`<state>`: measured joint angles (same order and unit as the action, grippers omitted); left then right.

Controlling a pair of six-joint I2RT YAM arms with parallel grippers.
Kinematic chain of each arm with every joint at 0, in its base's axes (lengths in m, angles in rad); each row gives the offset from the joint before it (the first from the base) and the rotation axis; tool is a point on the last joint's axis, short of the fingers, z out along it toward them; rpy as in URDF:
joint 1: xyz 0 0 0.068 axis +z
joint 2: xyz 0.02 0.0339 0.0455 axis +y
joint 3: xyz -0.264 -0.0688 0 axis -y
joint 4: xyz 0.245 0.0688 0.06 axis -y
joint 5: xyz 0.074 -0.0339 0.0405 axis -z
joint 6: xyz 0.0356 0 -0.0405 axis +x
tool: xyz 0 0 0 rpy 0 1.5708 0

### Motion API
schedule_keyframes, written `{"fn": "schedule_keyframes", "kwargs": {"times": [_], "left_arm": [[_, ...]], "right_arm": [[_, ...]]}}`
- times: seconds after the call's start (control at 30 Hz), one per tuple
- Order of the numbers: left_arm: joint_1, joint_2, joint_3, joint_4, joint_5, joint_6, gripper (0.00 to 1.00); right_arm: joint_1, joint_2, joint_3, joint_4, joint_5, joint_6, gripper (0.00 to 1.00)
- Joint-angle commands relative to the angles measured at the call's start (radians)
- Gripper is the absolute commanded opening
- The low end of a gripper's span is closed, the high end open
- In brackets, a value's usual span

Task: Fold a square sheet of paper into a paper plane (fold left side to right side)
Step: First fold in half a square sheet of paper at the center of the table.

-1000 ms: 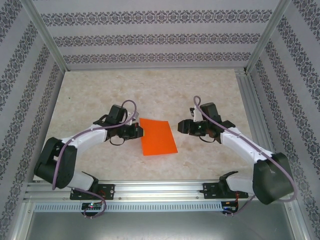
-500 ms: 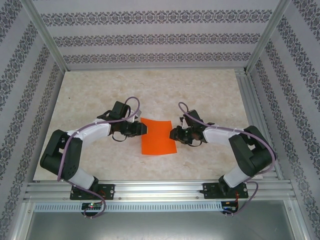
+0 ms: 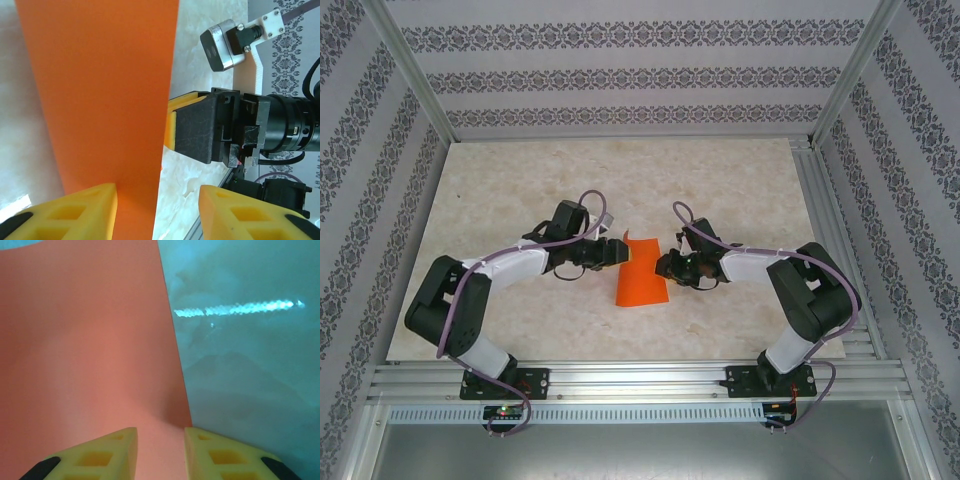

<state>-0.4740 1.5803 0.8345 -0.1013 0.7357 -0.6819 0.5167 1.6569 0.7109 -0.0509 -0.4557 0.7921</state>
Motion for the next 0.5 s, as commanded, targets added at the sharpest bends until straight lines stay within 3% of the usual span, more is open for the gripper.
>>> {"fn": "schedule_keyframes", "kwargs": {"times": [0.0, 0.23, 0.47], "left_arm": [[-0.019, 0.037, 0.021, 0.071, 0.009, -0.033, 0.48], [-0.037, 0.096, 0.042, 0.152, 0.006, -0.072, 0.48], [-0.046, 0.139, 0.078, 0.155, 0.002, -0.07, 0.48]], "right_arm": [[-0.011, -0.014, -0.001, 0.063, -0.023, 0.026, 0.31], [-0.067, -0.08, -0.037, 0.168, -0.101, 0.051, 0.33], [-0.063, -0.088, -0.076, 0.423, -0.164, 0.205, 0.39]]}}
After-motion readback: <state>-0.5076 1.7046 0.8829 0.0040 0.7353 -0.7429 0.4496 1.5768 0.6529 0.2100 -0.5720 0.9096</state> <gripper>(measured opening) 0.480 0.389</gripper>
